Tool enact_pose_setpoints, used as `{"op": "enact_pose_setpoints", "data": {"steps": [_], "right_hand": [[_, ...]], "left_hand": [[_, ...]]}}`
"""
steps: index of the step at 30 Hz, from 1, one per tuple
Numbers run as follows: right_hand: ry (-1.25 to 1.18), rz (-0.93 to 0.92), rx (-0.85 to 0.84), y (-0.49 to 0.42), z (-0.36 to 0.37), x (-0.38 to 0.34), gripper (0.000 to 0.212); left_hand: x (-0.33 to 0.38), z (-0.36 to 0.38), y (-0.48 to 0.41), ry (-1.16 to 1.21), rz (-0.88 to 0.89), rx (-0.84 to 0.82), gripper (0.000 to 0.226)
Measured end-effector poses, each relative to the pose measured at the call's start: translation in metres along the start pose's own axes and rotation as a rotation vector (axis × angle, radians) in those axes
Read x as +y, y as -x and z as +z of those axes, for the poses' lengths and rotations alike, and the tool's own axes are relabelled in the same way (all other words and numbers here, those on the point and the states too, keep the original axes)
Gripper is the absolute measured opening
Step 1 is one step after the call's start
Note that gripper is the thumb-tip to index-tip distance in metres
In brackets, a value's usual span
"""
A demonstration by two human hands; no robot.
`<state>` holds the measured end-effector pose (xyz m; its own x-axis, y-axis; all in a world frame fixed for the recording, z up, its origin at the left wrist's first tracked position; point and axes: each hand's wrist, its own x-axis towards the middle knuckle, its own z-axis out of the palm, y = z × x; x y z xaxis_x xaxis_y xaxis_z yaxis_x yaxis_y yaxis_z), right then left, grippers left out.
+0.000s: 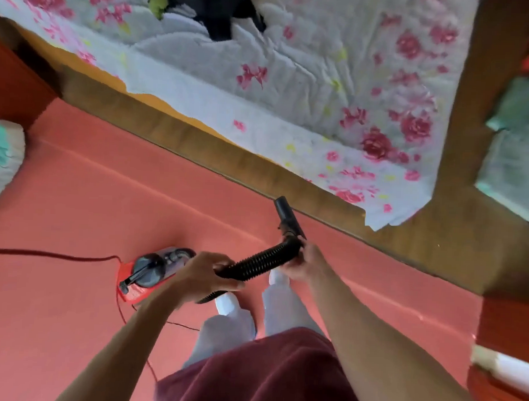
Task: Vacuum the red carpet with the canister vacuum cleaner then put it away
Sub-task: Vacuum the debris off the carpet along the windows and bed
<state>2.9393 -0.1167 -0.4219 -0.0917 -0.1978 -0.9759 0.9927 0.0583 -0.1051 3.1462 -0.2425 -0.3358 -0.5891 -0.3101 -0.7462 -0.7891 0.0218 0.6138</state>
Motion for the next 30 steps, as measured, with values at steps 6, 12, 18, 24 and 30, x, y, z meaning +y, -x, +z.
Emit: {"op": "enact_pose_setpoints", "data": {"steps": [6,12,18,24,30], "right_hand": [[-0.291,-0.016,0.013,0.026,-0.096,0.017,0.023],[-0.487,-0.078,0.031,0.044,-0.193,0.023,0.026],[-0.622,-0.084,0.031,0.061,-0.292,0.022,0.030],[-0.772,-0.061,0.028,0.070,-0.369,0.017,0.036],[-0.920,-0.105,0.019,0.076,-0.425,-0.002,0.032]], "left_hand": [[0.021,0.059,-0.005,-0.103,0.019,-0.108,0.028],[0.047,0.139,-0.010,-0.239,0.036,-0.232,0.020],[0.072,0.220,-0.008,-0.363,0.069,-0.313,0.060],[0.100,0.285,-0.011,-0.458,0.100,-0.367,0.051],[0.141,0.345,-0.017,-0.461,0.114,-0.421,0.064]]}}
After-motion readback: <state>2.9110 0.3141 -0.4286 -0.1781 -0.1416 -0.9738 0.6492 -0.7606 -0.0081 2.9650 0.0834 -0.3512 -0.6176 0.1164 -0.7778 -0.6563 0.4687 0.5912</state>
